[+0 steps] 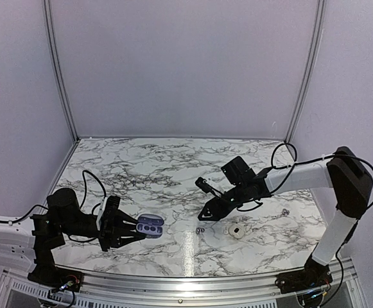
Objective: Insert the wireless bluetooth earbuds into the charging case
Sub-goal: Adjust the left earbud at the center of the board.
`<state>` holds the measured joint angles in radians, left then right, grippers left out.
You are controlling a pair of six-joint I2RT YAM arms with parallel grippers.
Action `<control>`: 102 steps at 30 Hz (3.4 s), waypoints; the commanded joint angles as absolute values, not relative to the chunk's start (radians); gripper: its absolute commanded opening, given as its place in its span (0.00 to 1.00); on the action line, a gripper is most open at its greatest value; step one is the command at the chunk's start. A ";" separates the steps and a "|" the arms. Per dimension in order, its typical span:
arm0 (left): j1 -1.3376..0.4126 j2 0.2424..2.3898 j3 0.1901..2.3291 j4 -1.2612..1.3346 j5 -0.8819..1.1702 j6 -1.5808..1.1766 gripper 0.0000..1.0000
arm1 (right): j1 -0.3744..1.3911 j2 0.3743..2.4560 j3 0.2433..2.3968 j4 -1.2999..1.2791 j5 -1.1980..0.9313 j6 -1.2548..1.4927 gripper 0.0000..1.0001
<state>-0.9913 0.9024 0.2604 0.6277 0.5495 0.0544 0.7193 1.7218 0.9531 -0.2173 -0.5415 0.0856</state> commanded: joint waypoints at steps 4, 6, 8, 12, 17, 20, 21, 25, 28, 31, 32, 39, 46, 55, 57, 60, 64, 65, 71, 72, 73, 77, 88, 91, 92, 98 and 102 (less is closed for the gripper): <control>-0.999 0.905 0.266 0.615 0.549 0.072 0.07 | 0.719 1.767 1.018 -0.287 -0.499 -0.067 0.41; -0.999 0.910 0.268 0.615 0.549 0.071 0.07 | 0.721 1.776 1.019 -0.288 -0.501 -0.073 0.40; -0.999 0.910 0.268 0.614 0.549 0.074 0.07 | 0.727 1.784 1.017 -0.293 -0.497 -0.080 0.40; -0.999 0.907 0.271 0.612 0.549 0.074 0.06 | 0.753 1.794 1.016 -0.308 -0.480 -0.099 0.39; -0.999 0.902 0.272 0.612 0.547 0.073 0.06 | 0.775 1.809 1.019 -0.321 -0.460 -0.113 0.39; -0.999 0.898 0.271 0.612 0.547 0.071 0.06 | 0.789 1.811 1.013 -0.330 -0.443 -0.118 0.39; -0.999 0.896 0.270 0.611 0.546 0.071 0.06 | 0.792 1.809 1.010 -0.331 -0.440 -0.119 0.39; -0.999 0.895 0.270 0.611 0.542 0.071 0.06 | 0.815 1.801 0.997 -0.332 -0.424 -0.119 0.38; -0.999 0.894 0.271 0.611 0.542 0.070 0.06 | 0.840 1.799 0.987 -0.330 -0.417 -0.117 0.38; -0.999 0.891 0.271 0.610 0.538 0.069 0.05 | 0.855 1.802 0.979 -0.325 -0.416 -0.115 0.37; -0.999 0.891 0.271 0.609 0.537 0.068 0.06 | 0.860 1.804 0.979 -0.325 -0.418 -0.115 0.36; -0.999 0.891 0.270 0.610 0.526 0.069 0.06 | 0.874 1.795 0.971 -0.322 -0.447 -0.129 0.30; -0.999 0.891 0.270 0.608 0.517 0.066 0.06 | 0.880 1.791 0.970 -0.324 -0.456 -0.127 0.22; -0.999 0.893 0.271 0.605 0.505 0.066 0.05 | 0.887 1.763 0.954 -0.300 -0.447 -0.098 0.10; -0.999 0.893 0.272 0.605 0.506 0.066 0.05 | 0.890 1.747 0.940 -0.290 -0.443 -0.088 0.08; -0.999 0.896 0.274 0.604 0.504 0.066 0.05 | 0.891 1.711 0.918 -0.285 -0.439 -0.061 0.05; -0.999 0.897 0.277 0.602 0.504 0.066 0.05 | 0.905 1.664 0.886 -0.302 -0.482 -0.040 0.06; -0.999 0.897 0.278 0.600 0.503 0.066 0.05 | 0.910 1.654 0.881 -0.305 -0.488 -0.036 0.06; -0.999 0.897 0.276 0.600 0.501 0.066 0.05 | 0.903 1.642 0.915 -0.258 -0.403 -0.006 0.21; -0.999 0.897 0.277 0.599 0.504 0.064 0.05 | 0.902 1.662 0.933 -0.253 -0.391 -0.005 0.25; -0.999 0.896 0.278 0.600 0.506 0.064 0.05 | 0.902 1.681 0.948 -0.249 -0.378 -0.005 0.27; -0.999 0.887 0.280 0.599 0.510 0.060 0.05 | 0.900 1.745 0.992 -0.243 -0.339 -0.031 0.29; -0.999 0.887 0.276 0.599 0.503 0.064 0.05 | 0.899 1.797 0.994 -0.244 -0.387 -0.090 0.32; -0.999 0.887 0.275 0.599 0.504 0.064 0.05 | 0.905 1.786 0.975 -0.235 -0.396 -0.091 0.34; -0.999 0.887 0.275 0.599 0.503 0.064 0.05 | 0.908 1.783 0.970 -0.234 -0.396 -0.089 0.34; -0.999 0.888 0.275 0.599 0.503 0.065 0.05 | 0.916 1.769 0.923 -0.215 -0.394 -0.081 0.35; -0.999 0.890 0.273 0.599 0.504 0.064 0.05 | 0.924 1.766 0.906 -0.197 -0.392 -0.068 0.35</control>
